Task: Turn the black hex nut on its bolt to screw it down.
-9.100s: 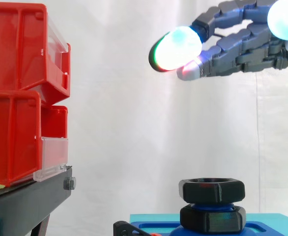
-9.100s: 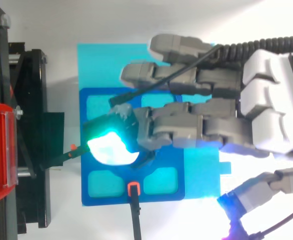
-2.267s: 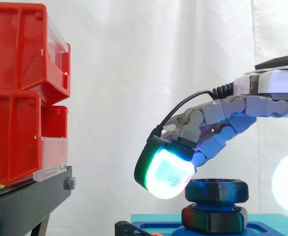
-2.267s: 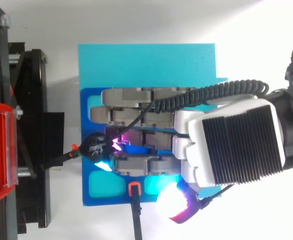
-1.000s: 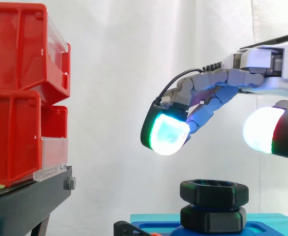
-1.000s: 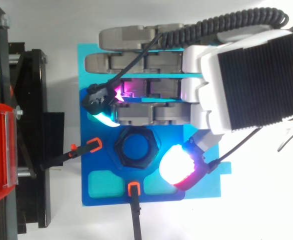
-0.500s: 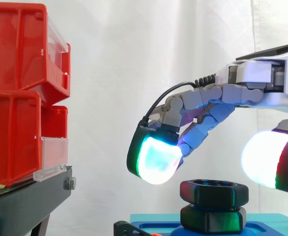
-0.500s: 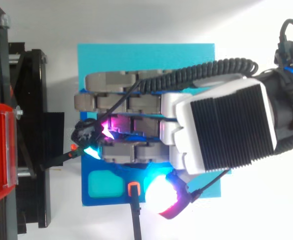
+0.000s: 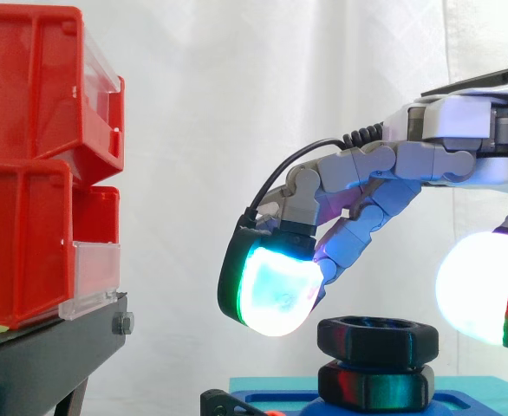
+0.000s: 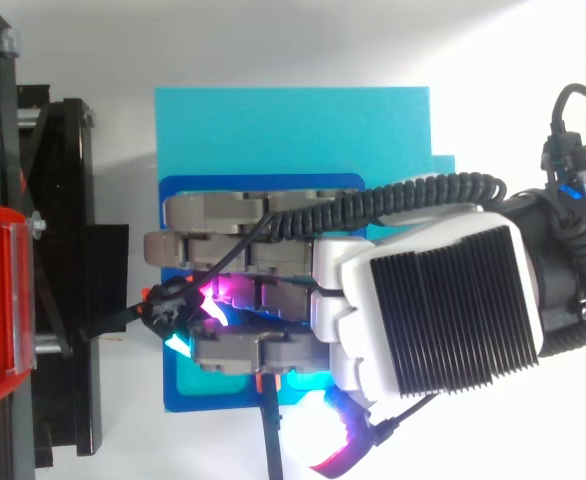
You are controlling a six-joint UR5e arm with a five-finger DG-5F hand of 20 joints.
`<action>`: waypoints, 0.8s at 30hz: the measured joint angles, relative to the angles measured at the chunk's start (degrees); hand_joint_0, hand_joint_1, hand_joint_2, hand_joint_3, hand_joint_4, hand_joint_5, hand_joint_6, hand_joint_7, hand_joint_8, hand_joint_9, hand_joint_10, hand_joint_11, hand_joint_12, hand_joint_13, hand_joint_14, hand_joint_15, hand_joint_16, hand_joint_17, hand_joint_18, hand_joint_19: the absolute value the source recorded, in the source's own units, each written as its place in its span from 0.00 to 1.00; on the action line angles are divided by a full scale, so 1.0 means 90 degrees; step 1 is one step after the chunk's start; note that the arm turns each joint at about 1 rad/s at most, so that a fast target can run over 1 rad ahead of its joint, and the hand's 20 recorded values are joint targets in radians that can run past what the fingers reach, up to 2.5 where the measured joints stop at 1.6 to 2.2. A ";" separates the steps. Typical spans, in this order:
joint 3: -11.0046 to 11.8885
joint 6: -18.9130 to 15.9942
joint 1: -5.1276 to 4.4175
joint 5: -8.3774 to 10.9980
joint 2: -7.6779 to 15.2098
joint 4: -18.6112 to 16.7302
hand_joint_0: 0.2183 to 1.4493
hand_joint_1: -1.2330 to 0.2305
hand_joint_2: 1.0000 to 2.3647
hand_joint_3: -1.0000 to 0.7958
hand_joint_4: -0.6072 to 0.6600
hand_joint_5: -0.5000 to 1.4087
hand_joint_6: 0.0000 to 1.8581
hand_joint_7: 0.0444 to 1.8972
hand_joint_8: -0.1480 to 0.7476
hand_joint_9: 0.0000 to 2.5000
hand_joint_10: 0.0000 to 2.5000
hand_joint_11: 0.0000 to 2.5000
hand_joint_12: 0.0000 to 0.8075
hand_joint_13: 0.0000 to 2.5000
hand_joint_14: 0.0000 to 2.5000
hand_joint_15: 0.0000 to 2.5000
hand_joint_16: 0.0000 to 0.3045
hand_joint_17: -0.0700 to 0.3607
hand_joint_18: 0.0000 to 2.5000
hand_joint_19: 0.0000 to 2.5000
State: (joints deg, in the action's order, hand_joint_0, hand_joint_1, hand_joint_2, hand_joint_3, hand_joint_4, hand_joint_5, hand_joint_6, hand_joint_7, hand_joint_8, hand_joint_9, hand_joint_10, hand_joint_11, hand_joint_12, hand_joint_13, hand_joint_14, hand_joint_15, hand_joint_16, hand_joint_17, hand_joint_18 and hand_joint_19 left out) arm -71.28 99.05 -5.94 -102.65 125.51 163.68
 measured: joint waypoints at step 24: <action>0.0000 0.0048 0.0020 -0.0042 0.0010 0.0103 0.22 0.68 0.00 0.28 0.66 0.24 0.35 0.66 0.47 0.33 0.00 0.03 0.40 0.20 0.00 0.00 0.15 0.40 0.13 0.07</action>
State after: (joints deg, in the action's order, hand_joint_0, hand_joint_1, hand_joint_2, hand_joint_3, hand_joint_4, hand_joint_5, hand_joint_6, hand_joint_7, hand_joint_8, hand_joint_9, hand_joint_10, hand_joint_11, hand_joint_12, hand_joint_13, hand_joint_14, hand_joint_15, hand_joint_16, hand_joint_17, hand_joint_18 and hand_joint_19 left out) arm -71.27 99.48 -5.77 -103.03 125.60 164.60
